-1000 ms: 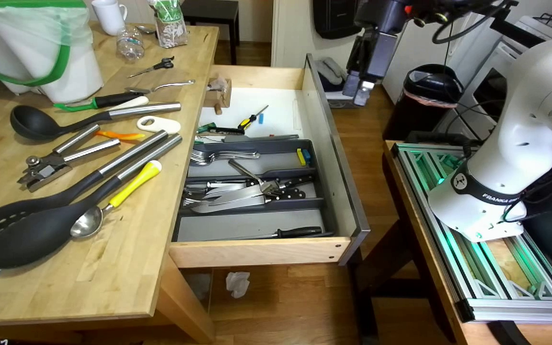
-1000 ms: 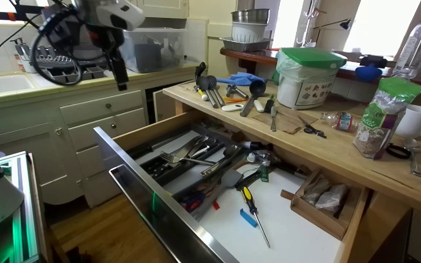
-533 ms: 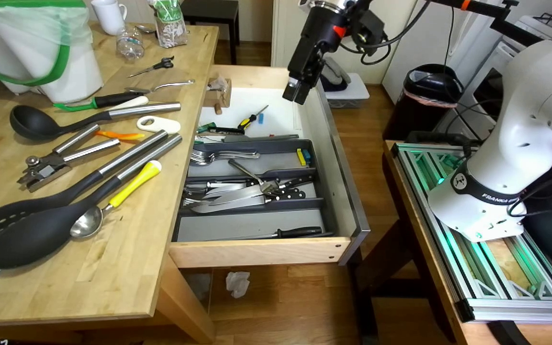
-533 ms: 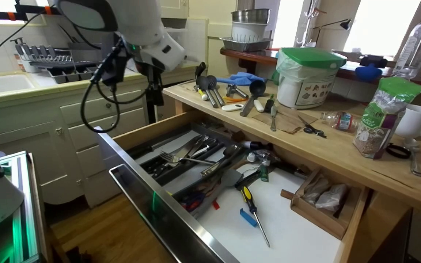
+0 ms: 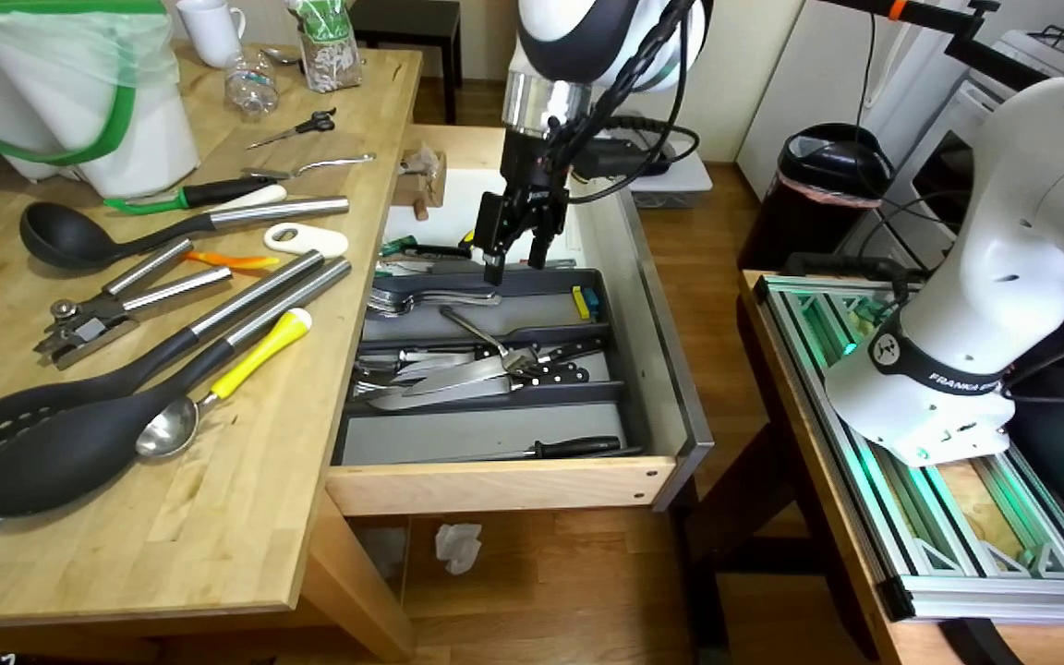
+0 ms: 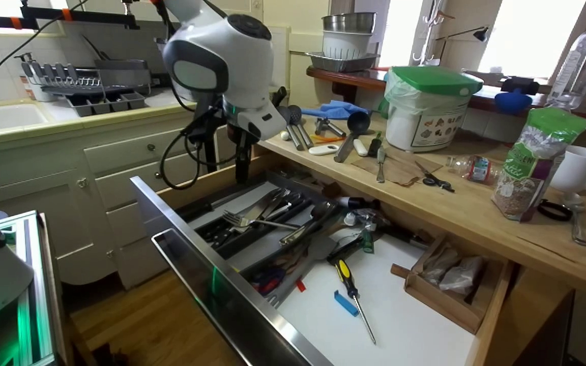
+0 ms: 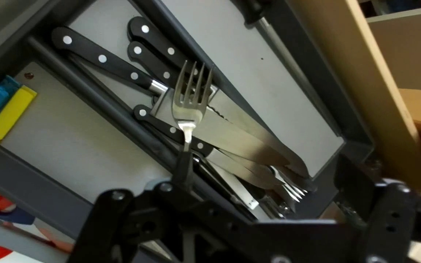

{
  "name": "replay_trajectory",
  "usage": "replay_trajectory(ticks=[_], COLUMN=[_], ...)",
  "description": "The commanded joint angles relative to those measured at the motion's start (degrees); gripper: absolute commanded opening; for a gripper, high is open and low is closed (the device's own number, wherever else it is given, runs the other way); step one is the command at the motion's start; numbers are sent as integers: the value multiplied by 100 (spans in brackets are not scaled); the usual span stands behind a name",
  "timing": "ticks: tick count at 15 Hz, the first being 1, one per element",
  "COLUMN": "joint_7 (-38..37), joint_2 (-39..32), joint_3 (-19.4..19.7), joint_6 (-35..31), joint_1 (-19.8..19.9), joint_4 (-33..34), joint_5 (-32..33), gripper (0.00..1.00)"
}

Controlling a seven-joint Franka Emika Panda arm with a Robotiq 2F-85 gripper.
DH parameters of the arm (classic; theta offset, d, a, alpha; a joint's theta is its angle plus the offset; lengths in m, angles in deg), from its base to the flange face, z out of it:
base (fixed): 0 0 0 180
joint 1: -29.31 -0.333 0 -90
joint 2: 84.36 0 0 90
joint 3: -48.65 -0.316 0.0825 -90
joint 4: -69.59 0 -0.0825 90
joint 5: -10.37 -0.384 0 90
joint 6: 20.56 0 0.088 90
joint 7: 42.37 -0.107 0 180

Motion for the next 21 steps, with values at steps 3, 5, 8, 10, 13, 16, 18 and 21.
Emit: replay_trajectory(ticks=[3, 5, 8, 10, 13, 16, 18, 21], joint_7=[-140, -133, -129, -111, -195, -227, -304, -445], joint_2=[-339, -291, -235, -561, -886, -1255, -1521, -1902], joint_3=[-651, -686, -687, -739, -800, -849, -889, -987], joint_6=[-85, -81, -78, -129, -250, -281, -371, -547], joint_1=[608, 649, 661, 778, 946, 1101, 1150, 1168], joint_4=[131, 132, 133, 384, 607, 892, 1088, 1355], joint_5=[165, 156, 150, 32, 58, 75, 138, 202], gripper=[100, 100, 100, 100, 100, 100, 100, 100])
